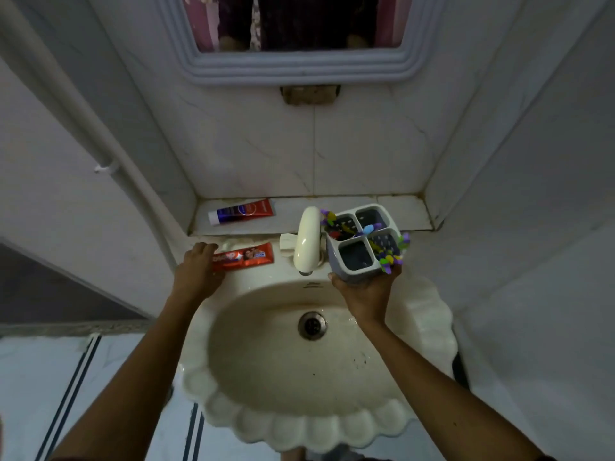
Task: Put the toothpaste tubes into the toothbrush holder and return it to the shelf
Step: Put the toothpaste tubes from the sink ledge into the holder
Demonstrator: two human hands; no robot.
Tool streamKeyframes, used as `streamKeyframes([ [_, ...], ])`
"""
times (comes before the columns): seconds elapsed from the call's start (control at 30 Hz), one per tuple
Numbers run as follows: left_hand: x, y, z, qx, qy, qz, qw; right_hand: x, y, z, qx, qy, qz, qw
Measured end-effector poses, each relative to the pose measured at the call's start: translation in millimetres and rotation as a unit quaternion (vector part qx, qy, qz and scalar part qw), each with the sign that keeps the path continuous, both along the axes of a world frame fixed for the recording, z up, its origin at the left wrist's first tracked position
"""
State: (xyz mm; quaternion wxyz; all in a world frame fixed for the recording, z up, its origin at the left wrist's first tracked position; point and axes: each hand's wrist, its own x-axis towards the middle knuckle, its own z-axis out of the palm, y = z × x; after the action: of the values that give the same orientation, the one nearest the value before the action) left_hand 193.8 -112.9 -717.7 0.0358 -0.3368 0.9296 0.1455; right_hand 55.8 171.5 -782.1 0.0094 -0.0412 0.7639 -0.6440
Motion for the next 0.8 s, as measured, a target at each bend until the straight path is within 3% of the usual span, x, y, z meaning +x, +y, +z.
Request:
streamKeyframes([
  [0.17,3.1,-9.1,-2.2,0.081,0.045,0.029,0.995,-2.7,-1.1,4.9,-0.006,-0.013,0.007,1.0],
  [0.37,5.5,-15.7,15.7,0.141,0.097,0.039,0.984,-1.6,-3.0,9.8,-0.031,0.033,-0.002,0.999],
  [0.47,6.6,-8.9,48.5,0.212,0.191,0.037,0.958,-3.8,-2.8,12.6,-0.024,0.034,0.003,0.999],
  [0.6,1.0,-3.8,104.6,0.152,0.269,0.027,0.951,-2.2,-1.7,15.8,-0.024,0.041,0.006,0.999],
  [0.67,-5.0,0.6,135.0,0.176,0.315,0.02,0.933,-2.1,-2.3,16.1,-0.034,0.044,0.004,0.998],
  [0.8,-41.6,30.8,191.7,0.231,0.311,-0.084,0.918,-3.5,-3.9,13.6,-0.044,0.056,-0.006,0.997],
])
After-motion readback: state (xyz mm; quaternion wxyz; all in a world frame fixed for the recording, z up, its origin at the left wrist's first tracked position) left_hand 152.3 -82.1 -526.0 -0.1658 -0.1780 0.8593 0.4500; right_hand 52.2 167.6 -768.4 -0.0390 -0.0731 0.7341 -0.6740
